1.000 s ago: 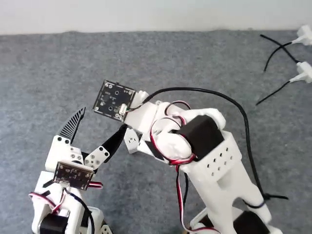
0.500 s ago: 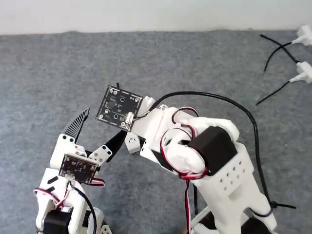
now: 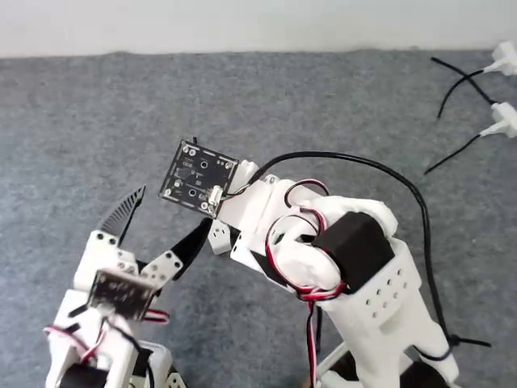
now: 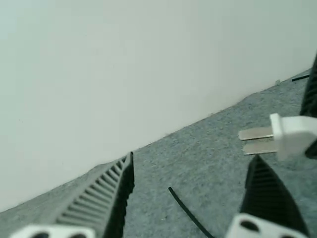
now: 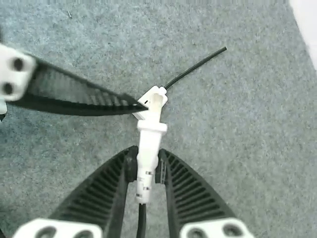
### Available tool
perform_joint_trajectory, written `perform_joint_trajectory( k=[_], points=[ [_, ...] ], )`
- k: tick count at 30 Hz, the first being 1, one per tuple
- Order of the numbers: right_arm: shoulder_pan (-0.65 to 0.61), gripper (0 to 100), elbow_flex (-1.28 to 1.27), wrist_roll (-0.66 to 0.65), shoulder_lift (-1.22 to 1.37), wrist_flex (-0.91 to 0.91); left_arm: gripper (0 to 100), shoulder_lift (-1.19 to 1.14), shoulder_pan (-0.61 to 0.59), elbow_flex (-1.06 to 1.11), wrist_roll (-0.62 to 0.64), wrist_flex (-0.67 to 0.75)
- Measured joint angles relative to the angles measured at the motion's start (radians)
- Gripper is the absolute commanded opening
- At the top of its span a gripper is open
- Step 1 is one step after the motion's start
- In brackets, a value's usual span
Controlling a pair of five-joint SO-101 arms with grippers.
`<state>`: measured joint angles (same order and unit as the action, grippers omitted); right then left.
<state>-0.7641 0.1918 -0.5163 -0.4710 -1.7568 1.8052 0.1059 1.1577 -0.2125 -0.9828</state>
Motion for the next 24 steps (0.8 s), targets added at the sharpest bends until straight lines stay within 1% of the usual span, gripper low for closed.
perform_joint_trajectory(
  k=[4,13,17,24],
  points=[
    [0.026,0.9,0.0,0.0,0.0,0.0,35,0.0,0.002,-0.058,0.0,-0.057],
    [0.032,0.9,0.0,0.0,0.0,0.0,35,0.0,0.002,-0.091,0.0,-0.063],
    [0.032,0.9,-0.049,0.0,0.0,0.0,35,0.0,0.006,-0.124,0.0,-0.063],
    [-0.017,0.9,-0.098,0.006,0.0,0.0,35,0.0,0.006,-0.124,0.0,-0.063]
  ],
)
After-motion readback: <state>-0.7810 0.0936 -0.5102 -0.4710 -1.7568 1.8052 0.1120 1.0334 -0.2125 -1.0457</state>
